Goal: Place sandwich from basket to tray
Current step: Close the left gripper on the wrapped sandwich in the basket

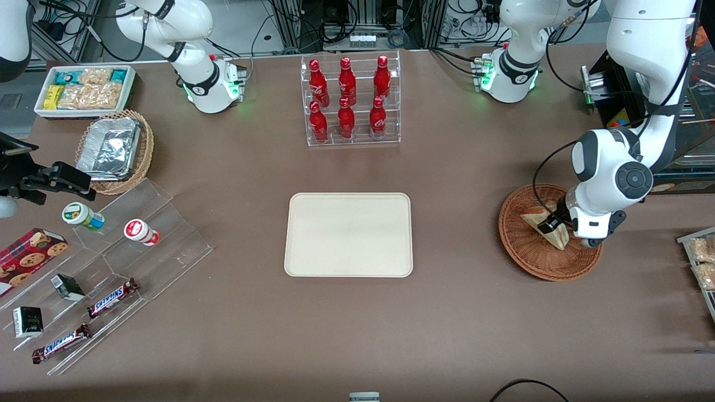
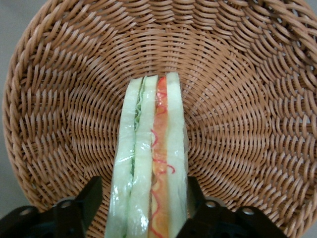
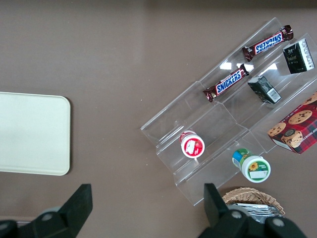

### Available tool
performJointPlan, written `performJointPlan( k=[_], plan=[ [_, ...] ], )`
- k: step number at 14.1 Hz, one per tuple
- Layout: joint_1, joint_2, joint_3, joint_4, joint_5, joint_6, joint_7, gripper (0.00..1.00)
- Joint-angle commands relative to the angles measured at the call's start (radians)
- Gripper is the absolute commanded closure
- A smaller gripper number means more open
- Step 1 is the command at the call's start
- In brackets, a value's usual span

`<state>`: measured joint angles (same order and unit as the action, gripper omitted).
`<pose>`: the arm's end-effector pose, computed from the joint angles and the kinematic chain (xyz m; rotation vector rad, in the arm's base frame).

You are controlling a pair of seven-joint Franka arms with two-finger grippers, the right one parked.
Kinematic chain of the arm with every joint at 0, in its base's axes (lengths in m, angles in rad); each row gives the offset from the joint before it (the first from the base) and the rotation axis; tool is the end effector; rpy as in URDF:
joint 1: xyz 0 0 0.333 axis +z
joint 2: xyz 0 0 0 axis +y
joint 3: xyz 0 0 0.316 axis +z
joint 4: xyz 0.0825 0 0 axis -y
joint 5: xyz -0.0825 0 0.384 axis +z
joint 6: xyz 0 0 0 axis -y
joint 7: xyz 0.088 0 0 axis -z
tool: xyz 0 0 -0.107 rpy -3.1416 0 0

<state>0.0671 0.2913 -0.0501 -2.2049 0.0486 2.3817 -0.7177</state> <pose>0.5418 0.0095 0.2387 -2.8964 -1.0554 0.1561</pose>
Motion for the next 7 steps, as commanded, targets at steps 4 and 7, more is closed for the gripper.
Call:
performJointPlan(
  k=[4, 7],
  plan=[
    [-0.001, -0.012, -0.007, 0.011, 0.008, -0.011, -0.022, 0.67],
    [-0.042, -0.096, -0.013, 0.059, 0.016, -0.103, -0.011, 0.71]
  ],
)
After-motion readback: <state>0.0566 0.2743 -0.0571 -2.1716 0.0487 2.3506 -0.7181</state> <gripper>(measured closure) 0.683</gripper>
